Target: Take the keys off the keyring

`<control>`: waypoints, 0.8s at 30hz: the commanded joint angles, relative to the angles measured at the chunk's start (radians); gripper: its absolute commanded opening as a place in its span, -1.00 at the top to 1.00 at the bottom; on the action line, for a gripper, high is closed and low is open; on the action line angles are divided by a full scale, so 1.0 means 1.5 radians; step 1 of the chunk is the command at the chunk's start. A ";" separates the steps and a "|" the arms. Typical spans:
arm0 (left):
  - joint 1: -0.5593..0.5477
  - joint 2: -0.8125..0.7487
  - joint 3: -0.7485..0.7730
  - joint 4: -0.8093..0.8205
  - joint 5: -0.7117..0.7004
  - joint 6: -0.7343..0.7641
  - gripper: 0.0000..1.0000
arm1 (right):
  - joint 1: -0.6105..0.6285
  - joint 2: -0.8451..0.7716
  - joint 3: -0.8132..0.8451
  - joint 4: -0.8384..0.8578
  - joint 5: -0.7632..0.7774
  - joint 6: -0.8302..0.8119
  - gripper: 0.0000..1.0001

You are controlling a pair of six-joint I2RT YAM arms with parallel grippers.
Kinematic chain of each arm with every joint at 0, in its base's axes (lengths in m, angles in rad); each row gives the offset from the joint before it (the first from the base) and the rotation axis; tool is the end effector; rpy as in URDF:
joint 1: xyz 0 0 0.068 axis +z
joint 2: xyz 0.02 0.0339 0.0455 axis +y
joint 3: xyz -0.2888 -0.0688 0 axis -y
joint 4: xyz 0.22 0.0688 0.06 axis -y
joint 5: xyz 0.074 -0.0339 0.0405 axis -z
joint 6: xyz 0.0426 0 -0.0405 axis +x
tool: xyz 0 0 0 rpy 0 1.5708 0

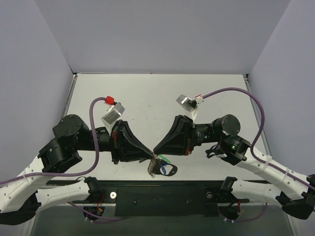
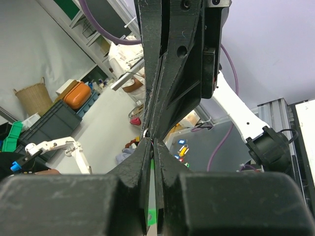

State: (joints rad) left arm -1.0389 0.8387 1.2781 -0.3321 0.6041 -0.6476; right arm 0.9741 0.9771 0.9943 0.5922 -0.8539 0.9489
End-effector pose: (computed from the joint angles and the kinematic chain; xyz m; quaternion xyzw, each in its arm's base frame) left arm 0.0344 -0.1062 0.4879 0.3411 0.5827 -0.6627 0.3240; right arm 0.0639 0.1512 0.4750 -0.3724 0.4162 0.7714 0.3049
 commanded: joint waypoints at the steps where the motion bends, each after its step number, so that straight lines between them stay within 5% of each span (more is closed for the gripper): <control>1: -0.006 0.006 0.022 0.087 0.029 -0.010 1.00 | -0.009 0.034 0.015 0.027 0.038 -0.006 1.00; 24: -0.005 0.069 0.105 0.003 -0.098 -0.076 1.00 | 0.042 0.014 -0.003 -0.070 0.135 -0.035 1.00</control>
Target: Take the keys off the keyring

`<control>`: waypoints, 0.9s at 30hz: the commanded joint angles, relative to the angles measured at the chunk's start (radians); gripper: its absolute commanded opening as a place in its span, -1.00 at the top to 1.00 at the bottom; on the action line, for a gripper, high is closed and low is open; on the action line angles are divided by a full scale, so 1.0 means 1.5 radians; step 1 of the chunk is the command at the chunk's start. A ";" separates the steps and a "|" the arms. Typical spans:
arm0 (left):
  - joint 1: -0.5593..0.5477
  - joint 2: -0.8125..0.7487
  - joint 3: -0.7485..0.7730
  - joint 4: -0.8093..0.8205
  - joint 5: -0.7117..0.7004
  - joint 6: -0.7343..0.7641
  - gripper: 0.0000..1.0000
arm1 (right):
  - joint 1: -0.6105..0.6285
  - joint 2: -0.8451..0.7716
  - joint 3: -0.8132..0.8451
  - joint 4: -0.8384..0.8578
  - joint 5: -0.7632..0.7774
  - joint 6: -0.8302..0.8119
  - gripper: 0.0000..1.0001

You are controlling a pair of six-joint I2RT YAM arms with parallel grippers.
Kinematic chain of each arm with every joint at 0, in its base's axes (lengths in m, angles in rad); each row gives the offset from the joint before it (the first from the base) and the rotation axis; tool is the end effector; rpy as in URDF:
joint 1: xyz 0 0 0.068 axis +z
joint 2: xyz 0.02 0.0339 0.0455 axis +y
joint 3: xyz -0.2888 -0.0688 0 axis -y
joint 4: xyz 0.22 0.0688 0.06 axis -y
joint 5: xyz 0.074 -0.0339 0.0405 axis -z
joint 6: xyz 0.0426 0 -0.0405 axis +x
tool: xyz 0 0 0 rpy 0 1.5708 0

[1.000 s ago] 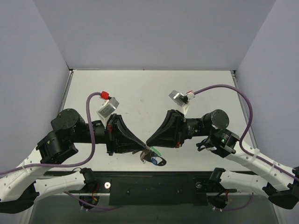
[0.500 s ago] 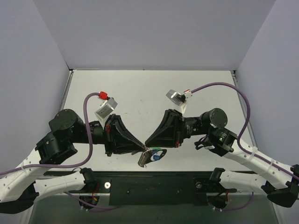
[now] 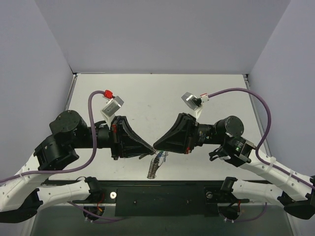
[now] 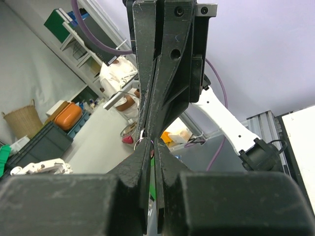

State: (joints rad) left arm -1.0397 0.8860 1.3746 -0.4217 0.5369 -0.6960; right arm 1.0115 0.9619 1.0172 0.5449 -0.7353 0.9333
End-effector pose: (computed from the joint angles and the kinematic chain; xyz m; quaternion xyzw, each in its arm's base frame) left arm 0.0388 -0.1091 0.5008 0.3035 0.6158 -0.6544 0.3170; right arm 0.0598 0.1493 0.4821 -0.3347 0.4225 0.7764 0.3264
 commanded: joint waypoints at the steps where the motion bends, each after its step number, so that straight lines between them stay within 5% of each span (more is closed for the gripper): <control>1: -0.004 0.041 0.048 0.059 -0.058 -0.047 1.00 | 0.022 0.024 -0.019 -0.040 0.062 -0.026 1.00; 27: 0.043 0.078 0.123 -0.001 -0.051 -0.159 1.00 | 0.116 0.009 -0.045 -0.067 0.139 -0.060 1.00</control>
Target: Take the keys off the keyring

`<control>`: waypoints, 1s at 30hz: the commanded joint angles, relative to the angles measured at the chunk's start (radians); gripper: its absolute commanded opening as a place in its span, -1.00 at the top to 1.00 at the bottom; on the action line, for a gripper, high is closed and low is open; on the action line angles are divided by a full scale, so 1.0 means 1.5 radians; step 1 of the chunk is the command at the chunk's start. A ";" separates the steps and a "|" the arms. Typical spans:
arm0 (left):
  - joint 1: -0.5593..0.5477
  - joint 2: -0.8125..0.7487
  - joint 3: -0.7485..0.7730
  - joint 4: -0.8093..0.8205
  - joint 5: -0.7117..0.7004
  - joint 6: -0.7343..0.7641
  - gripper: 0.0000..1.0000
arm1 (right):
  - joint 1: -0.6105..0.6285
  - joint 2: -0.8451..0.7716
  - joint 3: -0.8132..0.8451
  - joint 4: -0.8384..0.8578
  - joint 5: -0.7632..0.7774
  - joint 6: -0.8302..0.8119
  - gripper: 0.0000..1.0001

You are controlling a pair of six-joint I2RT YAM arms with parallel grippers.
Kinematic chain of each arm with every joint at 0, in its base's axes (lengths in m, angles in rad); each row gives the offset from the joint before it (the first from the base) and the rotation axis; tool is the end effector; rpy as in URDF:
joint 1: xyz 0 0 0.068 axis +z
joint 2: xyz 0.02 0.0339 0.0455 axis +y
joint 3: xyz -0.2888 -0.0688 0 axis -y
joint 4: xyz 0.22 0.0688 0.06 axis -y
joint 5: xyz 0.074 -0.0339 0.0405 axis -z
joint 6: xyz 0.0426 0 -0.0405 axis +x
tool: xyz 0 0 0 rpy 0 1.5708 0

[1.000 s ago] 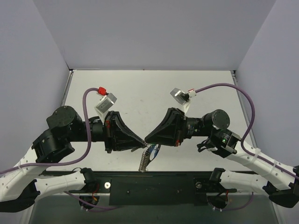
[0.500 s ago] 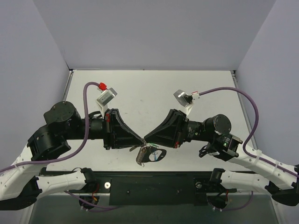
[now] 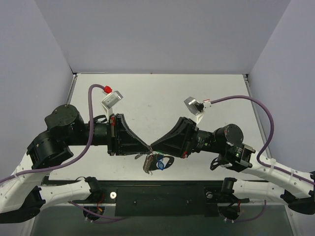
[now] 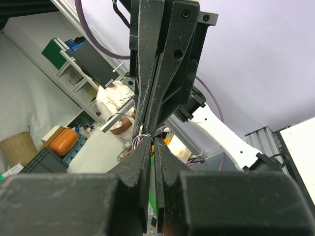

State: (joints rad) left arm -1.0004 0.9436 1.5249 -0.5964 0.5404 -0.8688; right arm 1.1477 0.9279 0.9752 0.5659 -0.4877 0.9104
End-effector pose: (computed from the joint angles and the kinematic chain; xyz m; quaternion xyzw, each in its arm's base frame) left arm 0.0420 -0.1061 0.5166 0.2321 0.6728 -0.6570 0.2488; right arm 0.0455 0.1496 0.4792 -0.2657 0.4186 0.7953 0.3488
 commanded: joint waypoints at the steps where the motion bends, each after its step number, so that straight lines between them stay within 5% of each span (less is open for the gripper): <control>1: 0.020 0.040 0.021 0.117 -0.052 -0.060 1.00 | 0.025 0.032 -0.014 -0.094 -0.023 -0.049 1.00; 8: 0.043 0.028 -0.011 0.162 -0.030 -0.144 1.00 | 0.025 0.041 0.066 -0.201 -0.023 -0.116 0.89; 13: 0.063 0.018 -0.030 0.179 -0.018 -0.187 1.00 | 0.025 0.041 0.109 -0.265 -0.018 -0.151 0.20; 17: 0.077 0.011 -0.050 0.206 -0.003 -0.219 1.00 | 0.025 0.032 0.131 -0.314 -0.006 -0.185 -0.06; 30: 0.121 -0.009 -0.096 0.266 0.014 -0.296 1.00 | 0.021 -0.021 0.169 -0.395 0.066 -0.239 -0.29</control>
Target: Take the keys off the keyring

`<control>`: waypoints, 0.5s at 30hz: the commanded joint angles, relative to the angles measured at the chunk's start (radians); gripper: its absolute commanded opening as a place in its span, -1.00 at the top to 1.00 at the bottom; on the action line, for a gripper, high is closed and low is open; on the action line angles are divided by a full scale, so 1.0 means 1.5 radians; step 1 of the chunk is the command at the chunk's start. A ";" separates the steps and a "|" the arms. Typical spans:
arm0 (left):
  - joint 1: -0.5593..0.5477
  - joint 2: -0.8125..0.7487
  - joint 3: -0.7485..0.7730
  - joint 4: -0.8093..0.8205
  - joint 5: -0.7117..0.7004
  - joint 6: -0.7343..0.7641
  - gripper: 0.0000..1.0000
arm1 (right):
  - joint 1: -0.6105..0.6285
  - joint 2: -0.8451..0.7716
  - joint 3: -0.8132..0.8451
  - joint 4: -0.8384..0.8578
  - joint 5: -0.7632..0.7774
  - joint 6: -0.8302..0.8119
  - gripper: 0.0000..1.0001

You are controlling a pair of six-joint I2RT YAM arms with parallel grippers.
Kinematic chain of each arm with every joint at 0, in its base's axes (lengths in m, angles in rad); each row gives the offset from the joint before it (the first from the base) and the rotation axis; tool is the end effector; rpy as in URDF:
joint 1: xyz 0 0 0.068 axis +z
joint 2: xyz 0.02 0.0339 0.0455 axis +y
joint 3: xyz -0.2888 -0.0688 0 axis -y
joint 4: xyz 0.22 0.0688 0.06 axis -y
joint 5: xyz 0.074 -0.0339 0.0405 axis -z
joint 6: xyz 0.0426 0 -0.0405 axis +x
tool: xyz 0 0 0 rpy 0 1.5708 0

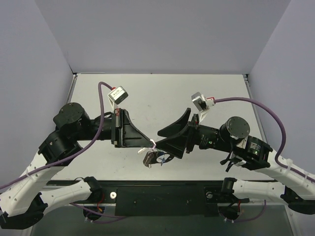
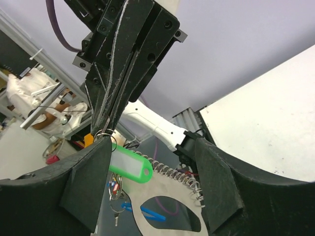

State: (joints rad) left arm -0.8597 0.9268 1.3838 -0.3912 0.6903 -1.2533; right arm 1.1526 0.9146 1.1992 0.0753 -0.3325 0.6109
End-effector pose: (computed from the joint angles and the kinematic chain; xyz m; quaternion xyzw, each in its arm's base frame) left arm 0.0605 -0.1118 0.5024 0.1165 0.6790 -0.7118 0.1366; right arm 0.0462 0.1382 0.5019 -0.2813 0.5044 0.6858 0.4429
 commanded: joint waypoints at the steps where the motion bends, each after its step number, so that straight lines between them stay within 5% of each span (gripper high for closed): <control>1: 0.029 0.001 -0.005 0.131 -0.086 -0.046 1.00 | 0.017 -0.017 0.024 -0.082 -0.023 -0.047 -0.30; 15: 0.063 -0.017 -0.040 0.174 -0.089 -0.122 1.00 | 0.012 -0.078 0.049 -0.132 0.028 -0.076 -0.40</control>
State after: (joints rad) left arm -0.7788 0.9234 1.3174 -0.2302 0.5858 -1.4010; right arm 1.1667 0.8055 1.2358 -0.1371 -0.2871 0.5159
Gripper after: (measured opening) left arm 0.023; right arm 0.697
